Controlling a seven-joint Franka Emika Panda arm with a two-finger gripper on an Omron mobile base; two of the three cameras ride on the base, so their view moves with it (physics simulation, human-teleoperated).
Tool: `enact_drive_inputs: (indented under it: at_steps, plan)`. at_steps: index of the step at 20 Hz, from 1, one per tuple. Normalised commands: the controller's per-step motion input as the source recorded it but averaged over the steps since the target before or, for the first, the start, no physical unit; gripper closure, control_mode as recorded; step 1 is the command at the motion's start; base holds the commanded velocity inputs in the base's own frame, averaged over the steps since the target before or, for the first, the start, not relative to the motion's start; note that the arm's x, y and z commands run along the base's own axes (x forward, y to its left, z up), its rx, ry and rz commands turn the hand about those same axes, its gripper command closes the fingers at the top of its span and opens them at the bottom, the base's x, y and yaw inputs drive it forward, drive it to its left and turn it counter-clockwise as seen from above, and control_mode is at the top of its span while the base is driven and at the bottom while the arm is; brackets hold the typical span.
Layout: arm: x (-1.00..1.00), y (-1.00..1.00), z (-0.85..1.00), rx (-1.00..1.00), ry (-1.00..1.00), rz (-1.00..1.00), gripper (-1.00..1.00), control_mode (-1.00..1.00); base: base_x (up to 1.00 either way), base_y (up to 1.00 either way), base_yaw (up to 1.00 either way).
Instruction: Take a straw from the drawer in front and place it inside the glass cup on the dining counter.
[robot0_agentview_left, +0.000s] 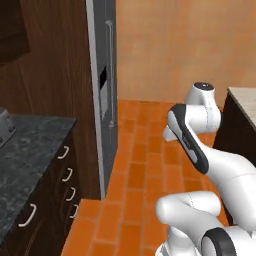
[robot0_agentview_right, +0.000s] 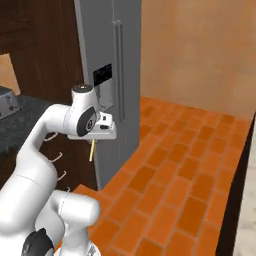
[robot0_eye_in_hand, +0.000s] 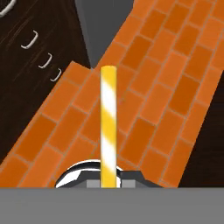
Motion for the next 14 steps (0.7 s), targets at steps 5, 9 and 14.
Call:
enact_drive_inputs:
  at_steps: [5,9,14]
  plan:
    - [0.0,0.0,0.0,0.0,0.0,0.0,1.0,1.0,0.65,-0.04,-0.62]
    - [0.0,0.0,0.0,0.0,0.0,0.0,1.0,1.0,1.0,0.0,-0.48]
    - [0.0,0.0,0.0,0.0,0.0,0.0,1.0,1.0,1.0,0.02,-0.4]
